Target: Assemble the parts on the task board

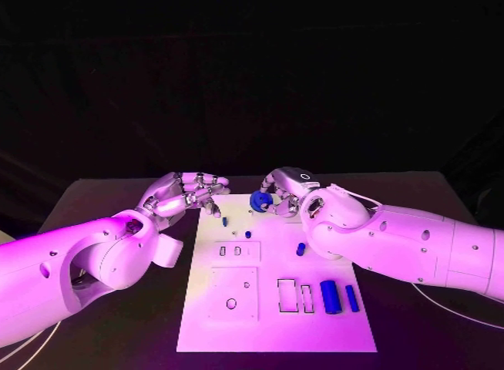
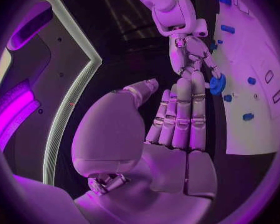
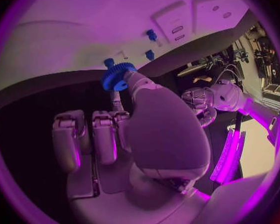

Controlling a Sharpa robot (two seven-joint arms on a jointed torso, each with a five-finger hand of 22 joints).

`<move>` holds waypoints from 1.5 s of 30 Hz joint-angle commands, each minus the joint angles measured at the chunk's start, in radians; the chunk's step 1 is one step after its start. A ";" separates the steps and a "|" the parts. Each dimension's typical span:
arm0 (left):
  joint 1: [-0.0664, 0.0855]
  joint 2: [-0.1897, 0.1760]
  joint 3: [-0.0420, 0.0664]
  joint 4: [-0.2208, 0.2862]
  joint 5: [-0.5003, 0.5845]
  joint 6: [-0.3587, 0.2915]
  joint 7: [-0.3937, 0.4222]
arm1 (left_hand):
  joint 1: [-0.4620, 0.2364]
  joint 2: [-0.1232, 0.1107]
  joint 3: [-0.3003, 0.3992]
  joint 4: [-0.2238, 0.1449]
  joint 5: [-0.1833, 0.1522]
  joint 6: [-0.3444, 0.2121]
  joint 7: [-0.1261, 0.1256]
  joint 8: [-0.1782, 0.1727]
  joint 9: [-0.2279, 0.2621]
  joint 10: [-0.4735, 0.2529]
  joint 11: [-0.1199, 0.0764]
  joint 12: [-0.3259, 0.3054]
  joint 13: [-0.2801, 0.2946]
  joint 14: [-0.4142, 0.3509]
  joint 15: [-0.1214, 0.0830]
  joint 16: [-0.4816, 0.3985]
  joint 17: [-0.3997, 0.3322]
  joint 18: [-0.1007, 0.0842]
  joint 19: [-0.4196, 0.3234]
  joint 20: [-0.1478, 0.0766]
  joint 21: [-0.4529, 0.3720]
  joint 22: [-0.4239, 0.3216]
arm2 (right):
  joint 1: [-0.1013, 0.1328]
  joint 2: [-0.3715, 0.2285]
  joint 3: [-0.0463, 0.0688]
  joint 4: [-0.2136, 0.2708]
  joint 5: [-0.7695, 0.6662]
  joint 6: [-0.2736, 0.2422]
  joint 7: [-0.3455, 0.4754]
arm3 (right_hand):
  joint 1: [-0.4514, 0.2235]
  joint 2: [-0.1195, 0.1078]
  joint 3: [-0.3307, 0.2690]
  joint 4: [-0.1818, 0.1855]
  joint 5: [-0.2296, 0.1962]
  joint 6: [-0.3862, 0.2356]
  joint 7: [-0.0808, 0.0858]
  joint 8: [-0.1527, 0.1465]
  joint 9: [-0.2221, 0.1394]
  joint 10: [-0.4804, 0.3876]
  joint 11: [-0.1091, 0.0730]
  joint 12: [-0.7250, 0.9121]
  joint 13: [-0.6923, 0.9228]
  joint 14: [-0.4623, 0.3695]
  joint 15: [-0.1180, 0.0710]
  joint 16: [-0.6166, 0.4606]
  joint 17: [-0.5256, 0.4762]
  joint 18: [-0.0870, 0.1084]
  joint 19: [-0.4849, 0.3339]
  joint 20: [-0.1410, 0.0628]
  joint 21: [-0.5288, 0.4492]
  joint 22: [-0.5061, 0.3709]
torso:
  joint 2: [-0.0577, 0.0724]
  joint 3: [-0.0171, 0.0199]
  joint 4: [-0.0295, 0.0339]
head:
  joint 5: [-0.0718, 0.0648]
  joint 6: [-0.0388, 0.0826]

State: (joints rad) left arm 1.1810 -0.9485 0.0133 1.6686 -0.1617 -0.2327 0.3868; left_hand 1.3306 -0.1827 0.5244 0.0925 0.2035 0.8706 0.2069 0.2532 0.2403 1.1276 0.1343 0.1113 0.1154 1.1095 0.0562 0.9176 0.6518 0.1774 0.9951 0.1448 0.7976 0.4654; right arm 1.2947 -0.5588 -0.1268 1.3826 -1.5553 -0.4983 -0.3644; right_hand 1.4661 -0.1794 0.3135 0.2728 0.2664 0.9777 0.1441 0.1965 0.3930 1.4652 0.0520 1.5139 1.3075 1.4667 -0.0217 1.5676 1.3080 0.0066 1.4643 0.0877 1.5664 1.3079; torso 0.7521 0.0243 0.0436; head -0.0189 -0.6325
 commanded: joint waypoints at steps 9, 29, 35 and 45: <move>0.002 0.006 0.001 0.002 -0.003 0.021 0.003 | 0.009 -0.001 0.003 0.001 0.002 -0.003 -0.001 0.003 0.002 -0.003 -0.001 0.002 0.001 -0.003 -0.001 0.004 -0.001 0.005 -0.007 0.003 0.006 0.001 | -0.019 0.065 -0.008 -0.053 -0.056 0.003 -0.022 | -0.001 -0.002 0.006 0.001 0.001 0.028 -0.016 0.004 0.000 0.064 -0.006 0.002 0.207 0.104 -0.007 0.003 0.263 -0.007 0.106 -0.009 0.004 0.263 | 0.001 0.0012 0.0002 | 0.003 -0.002; 0.002 0.008 0.001 -0.002 -0.005 0.024 0.000 | 0.010 0.000 0.006 -0.001 0.001 -0.003 -0.001 0.003 0.003 -0.002 -0.002 0.002 0.001 -0.003 -0.002 0.005 -0.002 0.005 -0.009 0.003 0.011 0.004 | -0.043 0.118 -0.011 -0.121 -0.068 0.044 -0.035 | -0.004 -0.006 0.009 0.001 -0.003 0.027 -0.015 0.002 -0.001 0.063 -0.005 0.000 0.205 0.104 -0.006 0.003 0.263 -0.007 0.106 -0.009 0.004 0.263 | 0.000 0.0020 -0.0041 | 0.008 -0.001; 0.002 0.007 0.001 -0.002 -0.005 0.025 0.000 | 0.010 0.000 0.006 -0.001 0.001 -0.003 -0.001 0.003 0.003 -0.002 -0.002 0.002 0.001 -0.003 -0.002 0.005 -0.002 0.005 -0.009 0.003 0.011 0.004 | -0.047 0.127 -0.013 -0.140 -0.070 0.055 -0.040 | -0.009 -0.009 0.011 0.002 -0.007 0.025 -0.014 0.000 -0.002 0.060 -0.004 -0.003 0.202 0.104 -0.006 0.003 0.263 -0.007 0.106 -0.008 0.004 0.263 | 0.000 0.0031 -0.0032 | 0.009 -0.001; 0.002 0.007 0.001 -0.002 -0.005 0.027 -0.002 | 0.010 0.000 0.006 -0.001 0.001 -0.003 -0.001 0.003 0.003 -0.002 -0.002 0.002 0.001 -0.003 -0.002 0.005 -0.002 0.005 -0.009 0.003 0.011 0.004 | -0.050 0.142 -0.013 -0.153 -0.065 0.049 -0.029 | -0.039 -0.030 0.013 0.011 -0.036 0.003 -0.004 -0.019 -0.011 0.049 0.005 -0.017 0.190 0.103 0.003 0.002 0.259 -0.007 0.106 -0.002 0.004 0.263 | 0.000 0.0029 -0.0029 | 0.009 -0.003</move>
State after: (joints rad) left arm 1.1811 -0.9427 0.0132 1.6649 -0.1642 -0.2249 0.3812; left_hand 1.3306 -0.1827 0.5243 0.0925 0.2035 0.8706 0.2069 0.2532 0.2419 1.1276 0.1343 0.1113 0.1151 1.1096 0.0562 0.9176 0.6506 0.1775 0.9915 0.1485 0.8054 0.4687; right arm 1.2480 -0.4191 -0.1386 1.2320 -1.6102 -0.4634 -0.3942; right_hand 1.4353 -0.2102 0.3275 0.2789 0.2335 0.9914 0.1404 0.1806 0.3850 1.4651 0.0521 1.4982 1.3073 1.4668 -0.0214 1.5675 1.3075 0.0068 1.4679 0.0843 1.5663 1.3073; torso 0.7518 0.0270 0.0413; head -0.0108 -0.6345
